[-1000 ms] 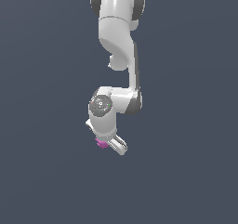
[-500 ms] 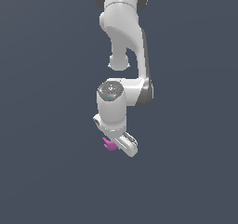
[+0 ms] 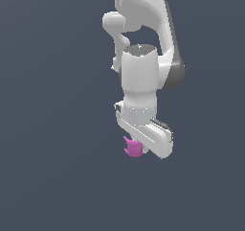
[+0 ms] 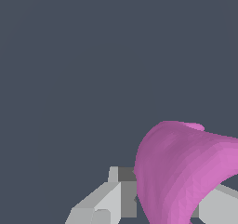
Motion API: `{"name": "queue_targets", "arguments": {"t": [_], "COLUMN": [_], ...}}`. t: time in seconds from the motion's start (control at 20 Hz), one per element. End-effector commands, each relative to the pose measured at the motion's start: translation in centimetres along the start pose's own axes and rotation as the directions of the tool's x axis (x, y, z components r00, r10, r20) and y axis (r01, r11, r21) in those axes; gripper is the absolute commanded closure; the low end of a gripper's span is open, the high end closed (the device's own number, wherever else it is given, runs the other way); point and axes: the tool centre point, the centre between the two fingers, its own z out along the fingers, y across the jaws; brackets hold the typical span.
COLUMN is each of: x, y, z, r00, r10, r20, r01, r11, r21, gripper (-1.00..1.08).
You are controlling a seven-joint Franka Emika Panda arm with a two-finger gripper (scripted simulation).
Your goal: Pick up the object and move it to a goal position.
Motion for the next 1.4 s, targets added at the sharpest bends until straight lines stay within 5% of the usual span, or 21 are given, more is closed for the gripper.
{"name": "queue_targets", "arguments": {"t": [0.0, 0.6, 1.35], "x": [-0.3, -1.3, -2.4], "y": [-2.5, -10.5, -15.3], "z": [-2.6, -12.9, -22.4], "r00": [0.998, 0.966, 0.908], "r10": [0.043, 0.209, 0.355], "r20": [-0.036, -0.15, -0.222], "r01": [-0.041, -0.16, -0.223], "r11": [0.997, 0.945, 0.859], "r21": [0.061, 0.284, 0.461], "gripper": [1.08, 1.08, 1.08]}}
